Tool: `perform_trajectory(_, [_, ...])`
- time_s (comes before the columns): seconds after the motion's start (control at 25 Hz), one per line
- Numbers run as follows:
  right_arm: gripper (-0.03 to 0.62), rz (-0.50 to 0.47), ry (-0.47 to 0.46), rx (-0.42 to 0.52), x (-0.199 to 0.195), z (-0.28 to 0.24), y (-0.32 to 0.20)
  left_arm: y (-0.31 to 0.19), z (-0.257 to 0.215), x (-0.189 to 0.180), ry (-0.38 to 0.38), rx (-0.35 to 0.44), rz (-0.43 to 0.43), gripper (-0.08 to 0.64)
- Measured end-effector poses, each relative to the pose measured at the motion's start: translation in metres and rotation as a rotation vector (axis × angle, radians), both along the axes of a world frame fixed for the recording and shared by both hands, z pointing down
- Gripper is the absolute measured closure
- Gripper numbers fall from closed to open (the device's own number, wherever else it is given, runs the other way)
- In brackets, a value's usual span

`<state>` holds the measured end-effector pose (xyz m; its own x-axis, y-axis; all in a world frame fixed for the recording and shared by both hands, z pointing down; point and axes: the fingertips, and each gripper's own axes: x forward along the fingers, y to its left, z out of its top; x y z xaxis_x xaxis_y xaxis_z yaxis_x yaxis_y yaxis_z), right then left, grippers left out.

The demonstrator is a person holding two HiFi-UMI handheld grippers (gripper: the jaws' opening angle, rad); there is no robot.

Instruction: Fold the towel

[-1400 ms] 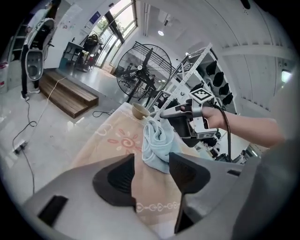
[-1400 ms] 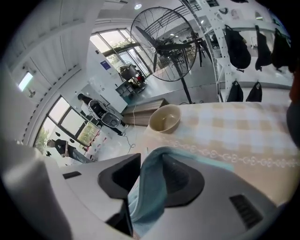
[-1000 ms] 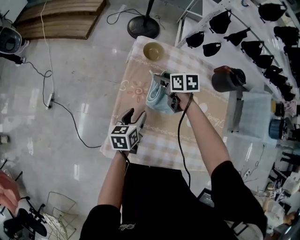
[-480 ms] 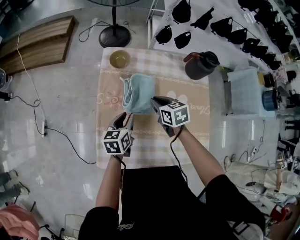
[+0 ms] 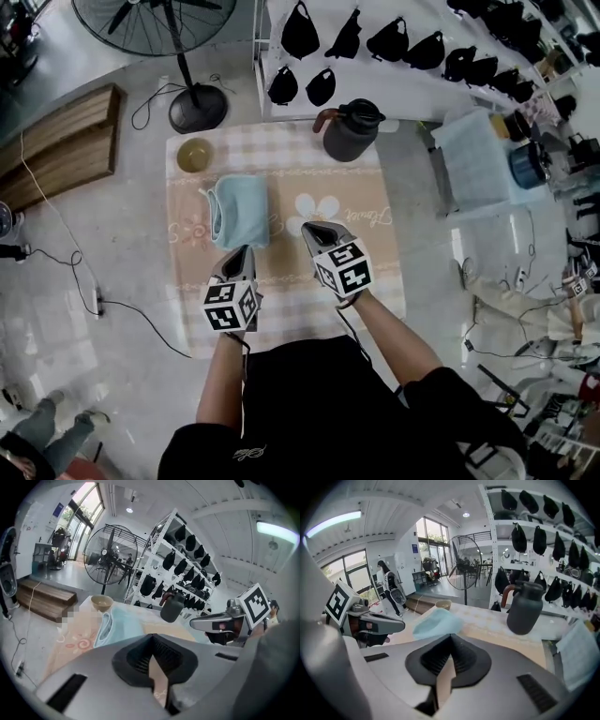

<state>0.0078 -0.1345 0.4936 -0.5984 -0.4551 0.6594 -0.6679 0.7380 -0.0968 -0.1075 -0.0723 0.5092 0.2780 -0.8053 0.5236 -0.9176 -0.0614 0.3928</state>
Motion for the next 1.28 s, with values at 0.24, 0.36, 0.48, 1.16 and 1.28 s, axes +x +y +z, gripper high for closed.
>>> perform_trajectory(0.24, [0.589, 0.022, -0.106, 0.187, 0.013, -0.094, -0.026, -0.031, -0.097, 0.013, -0.097, 0.179, 0.004, 0.555])
perform_trajectory(0.36, [0.589, 0.020, -0.163, 0.269, 0.015, -0.142, -0.032, -0.039, -0.148, 0.014, -0.135, 0.274, -0.016, 0.555])
perform_trajectory(0.48, [0.589, 0.020, -0.218, 0.337, 0.017, -0.185, -0.031, -0.038, -0.194, 0.013, -0.170, 0.354, -0.042, 0.555])
perform_trajectory(1.16, [0.589, 0.008, -0.348, 0.533, 0.029, -0.305, -0.024, -0.018, -0.335, -0.002, -0.357, 0.600, -0.171, 0.555])
perform_trajectory(1.28, [0.589, 0.005, -0.349, 0.531, 0.028, -0.306, -0.022, -0.016, -0.336, -0.002, -0.357, 0.601, -0.171, 0.555])
